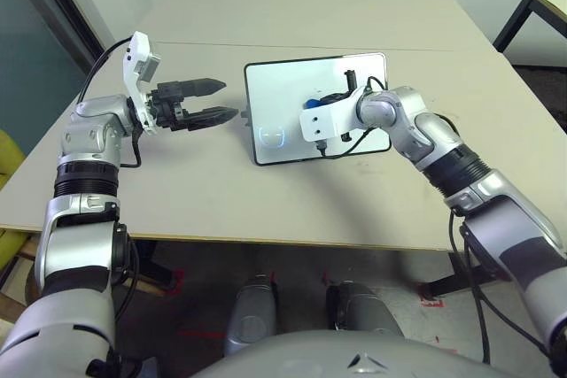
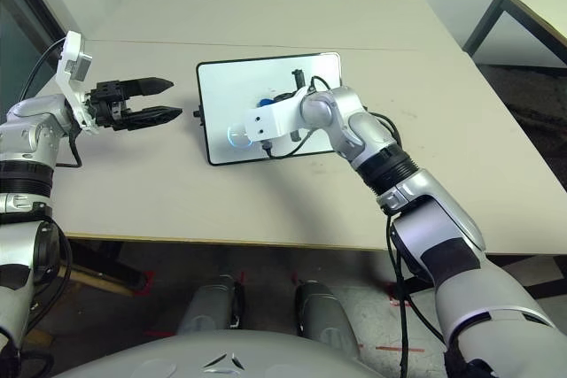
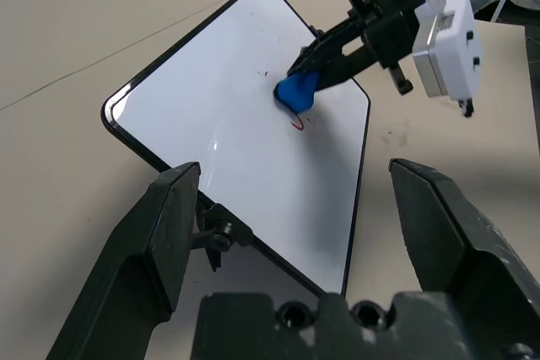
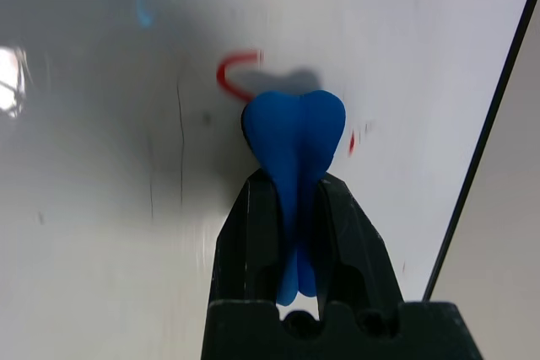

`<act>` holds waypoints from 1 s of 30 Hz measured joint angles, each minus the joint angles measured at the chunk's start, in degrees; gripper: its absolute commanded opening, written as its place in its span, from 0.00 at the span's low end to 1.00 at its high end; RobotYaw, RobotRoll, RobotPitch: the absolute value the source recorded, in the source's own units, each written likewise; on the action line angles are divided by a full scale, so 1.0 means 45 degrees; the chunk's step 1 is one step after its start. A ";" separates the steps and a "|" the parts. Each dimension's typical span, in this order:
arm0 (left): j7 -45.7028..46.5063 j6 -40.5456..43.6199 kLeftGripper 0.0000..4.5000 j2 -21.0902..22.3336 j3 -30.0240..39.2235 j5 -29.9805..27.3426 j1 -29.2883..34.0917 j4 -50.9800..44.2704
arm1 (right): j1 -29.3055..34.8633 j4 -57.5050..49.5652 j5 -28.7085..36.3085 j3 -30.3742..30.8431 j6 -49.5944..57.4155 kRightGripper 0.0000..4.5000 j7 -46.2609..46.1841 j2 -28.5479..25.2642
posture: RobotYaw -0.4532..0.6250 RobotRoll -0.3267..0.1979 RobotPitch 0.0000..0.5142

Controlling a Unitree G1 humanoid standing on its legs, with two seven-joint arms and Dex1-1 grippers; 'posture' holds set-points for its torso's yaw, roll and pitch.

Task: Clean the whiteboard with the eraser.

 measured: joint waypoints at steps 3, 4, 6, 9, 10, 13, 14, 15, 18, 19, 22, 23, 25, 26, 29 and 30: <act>-0.0001 0.0000 1.00 0.0000 0.0000 0.0001 -0.0007 0.0005 | 0.0001 0.0043 0.0003 -0.0002 -0.0058 0.08 -0.0019 -0.0254 | 0.57 0.62 0.06; -0.0002 0.0000 1.00 0.0000 -0.0001 0.0001 -0.0012 0.0008 | 0.0002 0.0051 0.0002 -0.0005 -0.0067 0.08 -0.0024 -0.0316 | 0.57 0.62 0.06; -0.0003 0.0000 1.00 0.0000 -0.0003 0.0005 -0.0029 0.0021 | 0.0013 0.0061 0.0002 -0.0005 -0.0104 0.08 -0.0043 -0.0426 | 0.57 0.62 0.06; -0.0003 -0.0001 1.00 0.0000 -0.0003 0.0009 -0.0045 0.0045 | 0.0026 0.0103 0.0001 -0.0005 -0.0153 0.08 -0.0118 -0.0534 | 0.57 0.62 0.06; -0.0003 -0.0002 1.00 0.0000 -0.0003 0.0010 -0.0047 0.0048 | 0.0026 0.0113 0.0002 -0.0005 -0.0157 0.08 -0.0132 -0.0534 | 0.57 0.62 0.06; -0.0003 -0.0002 1.00 0.0000 -0.0003 0.0013 -0.0062 0.0051 | 0.0026 0.0119 0.0002 -0.0005 -0.0161 0.08 -0.0141 -0.0532 | 0.57 0.62 0.06; -0.0003 -0.0002 1.00 0.0000 -0.0003 0.0014 -0.0066 0.0051 | 0.0026 0.0118 0.0001 -0.0004 -0.0163 0.08 -0.0142 -0.0523 | 0.57 0.62 0.06; -0.0003 -0.0002 1.00 0.0000 -0.0003 0.0015 -0.0068 0.0051 | 0.0029 0.0114 -0.0001 -0.0004 -0.0162 0.08 -0.0143 -0.0512 | 0.57 0.62 0.06; -0.0002 -0.0002 1.00 0.0000 -0.0003 0.0015 -0.0069 0.0051 | 0.0069 0.0047 -0.0038 -0.0003 -0.0158 0.08 -0.0152 -0.0421 | 0.58 0.62 0.06; -0.0002 -0.0002 1.00 0.0000 -0.0003 0.0015 -0.0069 0.0052 | 0.0104 -0.0021 -0.0118 -0.0002 -0.0152 0.08 -0.0153 -0.0355 | 0.58 0.62 0.06; -0.0001 -0.0002 1.00 -0.0001 -0.0004 0.0015 -0.0072 0.0051 | 0.0255 -0.0185 -0.0211 0.0047 -0.0169 0.08 -0.0151 -0.0180 | 0.58 0.62 0.06; -0.0001 -0.0002 1.00 -0.0001 -0.0004 0.0016 -0.0072 0.0051 | 0.0287 -0.0230 -0.0282 0.0072 -0.0183 0.08 -0.0152 -0.0125 | 0.58 0.62 0.06; -0.0001 -0.0002 1.00 0.0000 -0.0004 0.0015 -0.0072 0.0051 | 0.0307 -0.0301 -0.0408 0.0124 -0.0230 0.08 -0.0150 -0.0037 | 0.58 0.62 0.06; -0.0001 -0.0002 1.00 0.0000 -0.0004 0.0015 -0.0072 0.0051 | 0.0322 -0.0344 -0.0429 0.0173 -0.0249 0.08 -0.0147 -0.0004 | 0.58 0.62 0.06; -0.0001 -0.0002 1.00 0.0000 -0.0004 0.0015 -0.0072 0.0049 | 0.0433 -0.0466 -0.0453 0.0259 -0.0289 0.08 -0.0133 0.0149 | 0.58 0.62 0.06; -0.0001 -0.0002 1.00 0.0000 -0.0003 0.0016 -0.0072 0.0049 | 0.0458 -0.0523 -0.0460 0.0292 -0.0295 0.08 -0.0119 0.0172 | 0.58 0.62 0.06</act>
